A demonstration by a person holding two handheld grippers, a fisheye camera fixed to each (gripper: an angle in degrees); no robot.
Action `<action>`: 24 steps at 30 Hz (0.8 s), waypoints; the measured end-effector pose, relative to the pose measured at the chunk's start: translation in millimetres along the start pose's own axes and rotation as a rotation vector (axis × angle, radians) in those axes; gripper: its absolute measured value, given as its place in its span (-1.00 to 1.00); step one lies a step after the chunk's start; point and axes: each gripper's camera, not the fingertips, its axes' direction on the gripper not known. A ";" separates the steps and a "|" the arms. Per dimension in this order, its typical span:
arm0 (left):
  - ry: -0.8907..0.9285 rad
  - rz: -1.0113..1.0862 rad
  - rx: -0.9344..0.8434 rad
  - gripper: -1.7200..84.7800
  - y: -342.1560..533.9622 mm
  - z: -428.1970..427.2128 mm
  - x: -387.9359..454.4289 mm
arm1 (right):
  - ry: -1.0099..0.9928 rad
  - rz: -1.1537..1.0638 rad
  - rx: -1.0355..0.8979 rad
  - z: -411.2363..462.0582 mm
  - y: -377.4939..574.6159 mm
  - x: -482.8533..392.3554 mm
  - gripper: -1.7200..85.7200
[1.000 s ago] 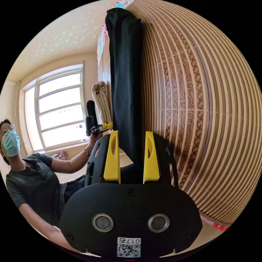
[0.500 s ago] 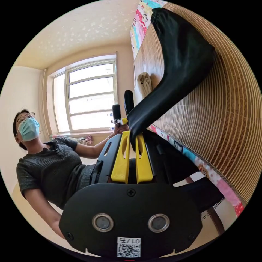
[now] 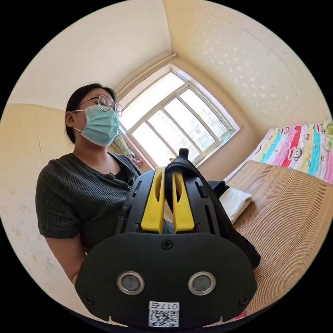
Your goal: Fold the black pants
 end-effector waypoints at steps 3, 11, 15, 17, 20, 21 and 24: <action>0.086 0.080 -0.002 -0.86 -45.9 13.5 36.2 | 0.149 -0.061 -0.025 -2.7 -44.0 -29.4 -0.95; -0.395 -0.169 0.054 -0.87 -122.1 48.6 -51.2 | 0.461 0.290 -0.162 -3.0 -84.5 127.8 -0.95; -0.571 -0.276 -0.042 -0.87 -132.3 66.8 -152.5 | 0.527 0.421 -0.237 9.4 -60.4 236.5 -0.95; -0.605 -0.344 -0.082 -0.87 -118.9 73.2 -214.5 | 0.547 0.450 -0.284 19.5 -38.6 266.1 -0.94; -0.628 -0.482 -0.170 -0.87 -67.8 88.2 -274.5 | 0.542 0.538 -0.350 39.7 26.0 296.9 -0.93; -0.636 -0.503 -0.189 -0.87 -54.1 92.5 -282.0 | 0.510 0.589 -0.359 46.7 60.6 304.8 -0.92; -0.638 -0.652 -0.268 -0.86 33.1 116.7 -314.7 | 0.488 0.775 -0.388 61.9 161.5 319.5 -0.86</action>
